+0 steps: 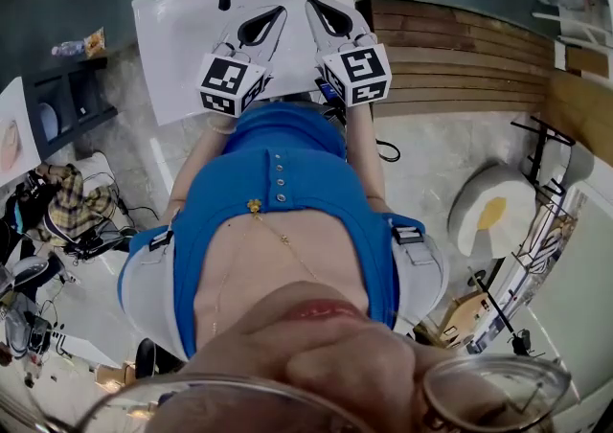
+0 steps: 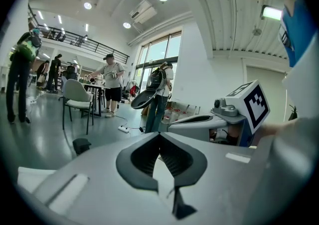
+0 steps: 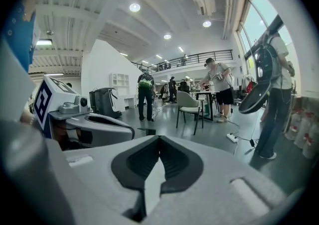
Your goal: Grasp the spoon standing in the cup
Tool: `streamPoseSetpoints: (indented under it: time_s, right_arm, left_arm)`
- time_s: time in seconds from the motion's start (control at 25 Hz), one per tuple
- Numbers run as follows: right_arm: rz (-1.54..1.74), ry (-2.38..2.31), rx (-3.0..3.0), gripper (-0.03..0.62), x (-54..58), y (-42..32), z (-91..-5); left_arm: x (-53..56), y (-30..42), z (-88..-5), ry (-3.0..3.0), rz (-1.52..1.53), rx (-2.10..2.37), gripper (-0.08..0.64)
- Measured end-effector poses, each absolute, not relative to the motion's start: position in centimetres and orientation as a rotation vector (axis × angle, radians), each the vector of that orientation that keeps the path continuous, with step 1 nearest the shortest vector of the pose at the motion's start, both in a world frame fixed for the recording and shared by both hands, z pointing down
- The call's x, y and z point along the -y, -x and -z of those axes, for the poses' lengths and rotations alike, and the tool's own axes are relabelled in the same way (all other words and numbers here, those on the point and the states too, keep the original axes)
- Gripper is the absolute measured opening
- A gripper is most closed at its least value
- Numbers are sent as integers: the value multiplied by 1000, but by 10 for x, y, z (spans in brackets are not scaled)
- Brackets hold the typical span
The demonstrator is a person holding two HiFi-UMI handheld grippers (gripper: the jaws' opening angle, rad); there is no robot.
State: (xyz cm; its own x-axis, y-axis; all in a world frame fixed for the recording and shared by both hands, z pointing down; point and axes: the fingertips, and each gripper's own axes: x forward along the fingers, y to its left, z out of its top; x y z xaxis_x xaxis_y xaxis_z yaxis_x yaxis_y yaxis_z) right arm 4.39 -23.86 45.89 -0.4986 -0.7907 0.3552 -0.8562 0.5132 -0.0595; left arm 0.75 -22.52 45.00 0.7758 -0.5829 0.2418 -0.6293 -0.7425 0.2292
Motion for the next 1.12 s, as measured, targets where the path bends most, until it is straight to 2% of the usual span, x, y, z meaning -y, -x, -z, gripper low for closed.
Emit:
streamPoseSetpoints:
  time_s: [1.12]
  right_arm:
    - [-269,-1344,2389,-1,257,-58,-486]
  left_arm:
    - [211,5,-441,-2654,-196,1021,0]
